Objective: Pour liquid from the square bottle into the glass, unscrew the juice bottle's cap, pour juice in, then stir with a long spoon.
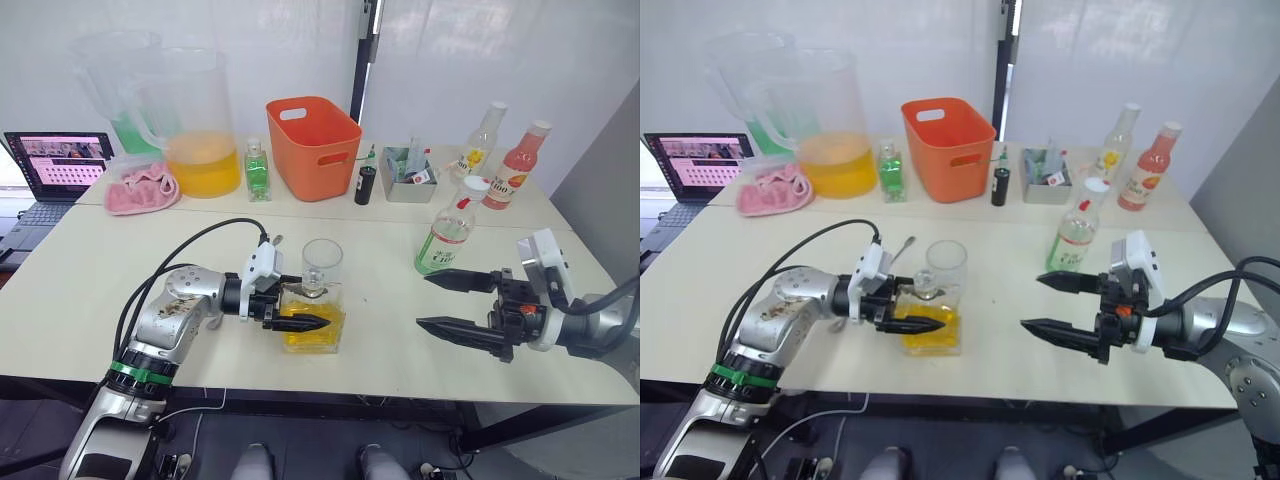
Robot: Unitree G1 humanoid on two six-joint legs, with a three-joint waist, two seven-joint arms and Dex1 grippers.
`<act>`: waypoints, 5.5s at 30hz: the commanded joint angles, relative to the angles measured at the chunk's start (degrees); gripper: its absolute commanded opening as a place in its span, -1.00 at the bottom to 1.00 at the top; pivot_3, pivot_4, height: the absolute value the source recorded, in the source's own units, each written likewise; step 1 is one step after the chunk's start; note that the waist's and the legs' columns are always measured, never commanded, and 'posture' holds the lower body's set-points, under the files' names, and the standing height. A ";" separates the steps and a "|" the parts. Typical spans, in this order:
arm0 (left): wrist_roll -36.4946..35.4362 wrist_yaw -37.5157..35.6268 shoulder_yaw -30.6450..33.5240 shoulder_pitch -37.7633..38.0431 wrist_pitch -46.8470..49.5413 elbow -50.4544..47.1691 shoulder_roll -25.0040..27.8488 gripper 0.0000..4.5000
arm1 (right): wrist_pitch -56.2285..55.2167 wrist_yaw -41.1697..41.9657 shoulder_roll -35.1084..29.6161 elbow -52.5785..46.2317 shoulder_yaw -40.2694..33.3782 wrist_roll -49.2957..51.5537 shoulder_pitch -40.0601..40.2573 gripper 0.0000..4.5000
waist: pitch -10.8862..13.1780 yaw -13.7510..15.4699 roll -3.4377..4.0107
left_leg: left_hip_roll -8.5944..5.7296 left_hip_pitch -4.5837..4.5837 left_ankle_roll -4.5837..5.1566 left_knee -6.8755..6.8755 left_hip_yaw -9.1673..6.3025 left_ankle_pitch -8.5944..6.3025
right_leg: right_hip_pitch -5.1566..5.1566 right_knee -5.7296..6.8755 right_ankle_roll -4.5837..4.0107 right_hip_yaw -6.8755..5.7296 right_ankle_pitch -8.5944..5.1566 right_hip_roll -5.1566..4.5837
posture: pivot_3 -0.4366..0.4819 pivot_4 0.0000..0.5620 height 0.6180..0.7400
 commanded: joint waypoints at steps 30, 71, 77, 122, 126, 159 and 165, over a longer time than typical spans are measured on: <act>1.80 -1.78 -1.61 -0.49 -4.01 -2.24 0.30 0.26 | 3.60 -18.04 18.35 -1.07 29.03 -13.93 -26.46 1.00 | -0.02 -0.08 0.04 | 0.02 -0.06 0.05 -0.03 -0.05 0.03 | -0.07 0.07 -0.03 -0.01 0.00 0.06 | -0.05 -0.47 0.62; 3.86 -1.91 -3.60 0.69 -4.69 -1.32 0.21 0.26 | 4.51 -15.92 25.22 -1.29 18.26 -4.99 -30.36 -0.53 | -0.05 -0.09 0.11 | 0.07 -0.03 0.06 -0.07 -0.10 0.03 | -0.04 0.11 -0.07 -0.05 -0.04 0.11 | -0.05 -0.47 0.62; 3.61 -1.82 -3.37 0.69 -4.35 -1.39 -0.11 0.26 | 3.95 -14.50 17.39 -0.16 12.04 -6.25 -26.16 -0.53 | -0.05 0.37 0.10 | 0.06 -0.06 0.06 -0.06 -0.10 0.03 | 0.01 0.01 -0.06 -0.06 -0.04 0.09 | -0.05 -0.47 0.62; 0.94 0.99 -0.64 1.09 -1.00 -4.61 -1.09 0.26 | -36.39 -29.73 21.62 50.76 -4.78 -35.43 -6.08 -0.06 | -0.13 -1.43 0.35 | -0.14 0.47 0.07 -0.07 -0.13 0.01 | 0.65 -0.14 0.11 0.05 -0.08 -0.03 | -0.05 -0.47 0.62; 0.81 0.94 -0.70 1.05 -0.84 -4.76 -1.09 0.26 | -36.69 -29.12 21.13 49.66 -5.31 -35.01 -5.64 0.50 | -0.13 -1.43 0.35 | -0.15 0.47 0.07 -0.07 -0.13 0.01 | 0.65 -0.14 0.11 0.05 -0.08 -0.03 | -0.05 -0.47 0.62; -4.95 -0.09 3.68 3.93 4.16 -12.15 2.92 0.26 | 2.33 -0.98 -2.35 3.69 -0.36 -4.07 -1.74 1.00 | -0.06 -1.52 0.41 | -0.16 0.46 0.08 -0.13 -0.13 -0.02 | 0.61 -0.22 0.11 0.04 -0.18 -0.08 | -0.05 -0.47 0.62; -9.76 -0.10 8.80 5.66 10.52 -16.17 10.16 0.26 | 4.90 0.52 -2.03 2.89 1.69 -0.90 -2.47 1.00 | -0.02 -1.75 0.39 | -0.14 0.38 0.08 -0.14 -0.12 -0.02 | 0.48 -0.22 0.09 0.04 -0.17 -0.08 | -0.05 -0.47 0.62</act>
